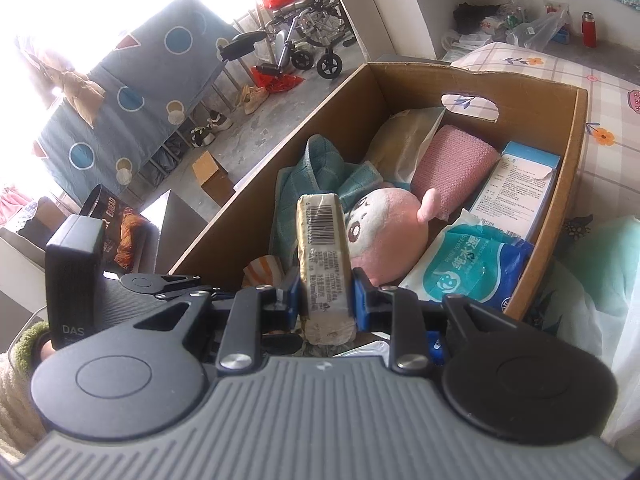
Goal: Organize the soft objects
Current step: 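Carry the scrunchie with the left tool into the box and release, then lower the snack bar with the right tool into the box and release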
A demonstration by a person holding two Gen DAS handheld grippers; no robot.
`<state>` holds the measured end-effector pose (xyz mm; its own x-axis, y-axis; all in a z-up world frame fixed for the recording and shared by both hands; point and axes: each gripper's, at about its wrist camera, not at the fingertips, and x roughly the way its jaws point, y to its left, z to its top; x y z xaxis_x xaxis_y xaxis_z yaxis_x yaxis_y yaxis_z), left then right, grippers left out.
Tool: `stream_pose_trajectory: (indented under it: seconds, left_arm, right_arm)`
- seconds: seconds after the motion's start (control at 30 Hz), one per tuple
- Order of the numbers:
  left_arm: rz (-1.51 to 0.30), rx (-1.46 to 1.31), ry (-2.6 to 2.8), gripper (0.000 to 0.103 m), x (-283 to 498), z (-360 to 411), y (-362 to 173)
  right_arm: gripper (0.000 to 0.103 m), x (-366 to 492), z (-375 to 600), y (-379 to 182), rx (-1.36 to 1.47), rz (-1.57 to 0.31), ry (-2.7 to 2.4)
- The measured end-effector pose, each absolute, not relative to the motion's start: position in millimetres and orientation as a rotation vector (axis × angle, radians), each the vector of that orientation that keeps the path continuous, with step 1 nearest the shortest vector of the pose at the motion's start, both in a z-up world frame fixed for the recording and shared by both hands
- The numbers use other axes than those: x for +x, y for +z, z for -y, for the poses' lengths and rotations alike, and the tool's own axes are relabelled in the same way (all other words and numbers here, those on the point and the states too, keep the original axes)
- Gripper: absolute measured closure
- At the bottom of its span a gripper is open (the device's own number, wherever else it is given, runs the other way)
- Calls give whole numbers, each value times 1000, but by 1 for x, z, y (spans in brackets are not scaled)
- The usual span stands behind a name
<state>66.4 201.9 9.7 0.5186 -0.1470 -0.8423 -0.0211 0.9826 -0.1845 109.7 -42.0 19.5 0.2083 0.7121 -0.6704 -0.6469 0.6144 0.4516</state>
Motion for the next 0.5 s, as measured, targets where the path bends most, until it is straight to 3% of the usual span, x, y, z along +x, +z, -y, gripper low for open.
stream_pose_trajectory:
  seconds: [0.2, 0.33, 0.5]
  left_arm:
    - [-985, -166, -248, 29, 68, -173, 19]
    - [-1057, -99, -289, 28, 85, -148, 6]
    - [-1177, -182, -296, 38, 103, -151, -19]
  right_arm:
    - [78, 108, 55, 25, 86, -947, 922]
    - [78, 106, 64, 24, 100, -944, 910]
    - [78, 103, 74, 23, 122, -942, 900]
